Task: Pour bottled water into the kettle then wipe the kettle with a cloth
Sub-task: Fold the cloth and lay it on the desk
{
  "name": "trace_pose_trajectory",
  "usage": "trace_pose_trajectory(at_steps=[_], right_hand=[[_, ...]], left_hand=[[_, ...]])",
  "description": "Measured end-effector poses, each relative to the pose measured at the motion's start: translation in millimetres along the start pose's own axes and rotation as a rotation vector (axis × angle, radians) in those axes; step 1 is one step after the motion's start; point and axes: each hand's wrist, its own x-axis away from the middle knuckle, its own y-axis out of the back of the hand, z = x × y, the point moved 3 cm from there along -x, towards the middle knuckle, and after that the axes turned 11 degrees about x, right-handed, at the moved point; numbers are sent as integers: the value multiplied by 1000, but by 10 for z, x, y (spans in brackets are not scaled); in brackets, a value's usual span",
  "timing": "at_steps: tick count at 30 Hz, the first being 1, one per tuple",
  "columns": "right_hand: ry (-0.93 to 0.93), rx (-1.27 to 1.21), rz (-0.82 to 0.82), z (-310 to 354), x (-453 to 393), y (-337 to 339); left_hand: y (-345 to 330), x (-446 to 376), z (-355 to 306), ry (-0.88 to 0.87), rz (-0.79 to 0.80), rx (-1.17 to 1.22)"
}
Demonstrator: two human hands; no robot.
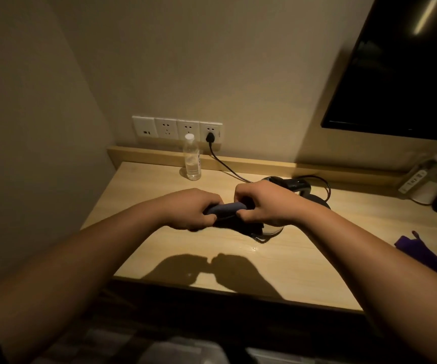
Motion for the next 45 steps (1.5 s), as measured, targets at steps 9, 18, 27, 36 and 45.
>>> trace_pose_trajectory(at_steps=[9, 18, 27, 36, 45], right_hand=[[-23, 132, -59, -389, -9, -135], [-46, 70, -55, -461, -124, -598], [-107, 12, -58, -26, -548, -1030], [-241, 272, -170, -92, -850, -1449], [-207, 442, -132, -232, -1018, -1906]], left_hand=[[-89, -28, 37, -40, -204, -218], [-252, 72, 306, -31, -131, -243], [-106, 70, 1119, -52, -65, -201], [-378, -247, 1726, -133, -185, -492], [-775, -421, 1938, -61, -226, -525]])
